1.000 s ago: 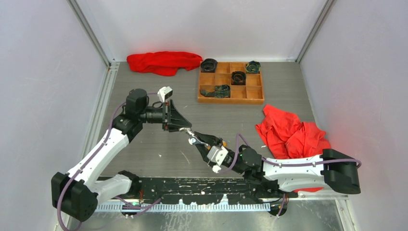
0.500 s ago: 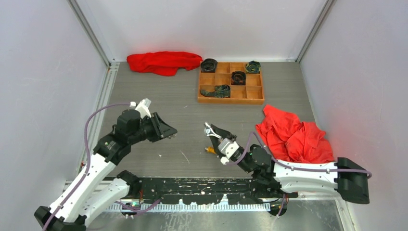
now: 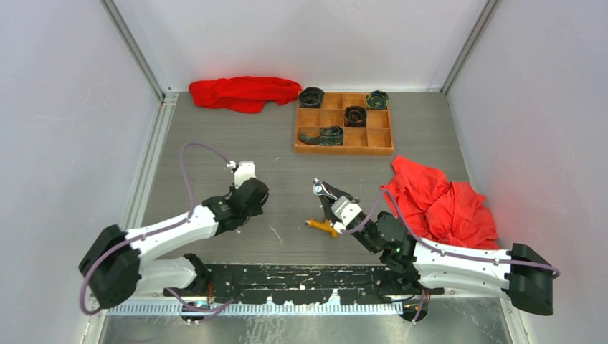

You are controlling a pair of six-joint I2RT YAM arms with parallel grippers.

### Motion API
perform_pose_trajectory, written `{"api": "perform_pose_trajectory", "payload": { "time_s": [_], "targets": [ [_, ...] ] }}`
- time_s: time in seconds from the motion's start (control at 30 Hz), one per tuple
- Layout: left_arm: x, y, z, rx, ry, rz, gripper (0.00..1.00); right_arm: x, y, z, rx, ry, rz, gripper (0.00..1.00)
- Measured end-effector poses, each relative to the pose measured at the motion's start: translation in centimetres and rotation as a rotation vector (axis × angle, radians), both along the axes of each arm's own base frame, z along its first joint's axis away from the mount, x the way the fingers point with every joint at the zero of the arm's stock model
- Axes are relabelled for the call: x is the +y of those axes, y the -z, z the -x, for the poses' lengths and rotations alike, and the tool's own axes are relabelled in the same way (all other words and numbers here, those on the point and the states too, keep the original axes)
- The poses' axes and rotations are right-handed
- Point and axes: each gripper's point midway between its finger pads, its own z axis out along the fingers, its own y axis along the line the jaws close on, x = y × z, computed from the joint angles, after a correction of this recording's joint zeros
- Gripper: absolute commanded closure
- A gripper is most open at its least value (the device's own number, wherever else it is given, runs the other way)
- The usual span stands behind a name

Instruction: Install the water faucets

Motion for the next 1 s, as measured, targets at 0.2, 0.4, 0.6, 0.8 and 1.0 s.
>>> {"api": "perform_pose_trajectory", "payload": {
  "time_s": [0.2, 0.4, 0.6, 0.8, 1.0],
  "targets": [
    [0.1, 2.5, -2.1, -0.026, -0.081, -0.072, 0.99, -0.4, -0.3, 0.2, -0.001, 0.001, -0.003, 1.00],
    [-0.3, 5.0, -3.0, -0.024, -0.121, -0.087, 0.82, -0.9, -0.8, 0.3, -0.002, 0.005, -0.025, 1.00],
    [-0.7, 5.4, -3.6, -0.039, -0.154, -0.062, 0.57, -1.0, -0.5, 0.3, 0.002, 0.008, -0.018, 1.00],
    [-0.4, 5.7, -3.1, -0.012, -0.169, -0.065, 0.26, -1.1, -0.2, 0.2, 0.005, 0.016, -0.013, 1.00],
    [-0.5, 4.5, -2.6, 0.035, -0.173, -0.070, 0.15, -1.2, 0.3, 0.1, 0.011, 0.021, -0.004, 1.00]
  ]
}}
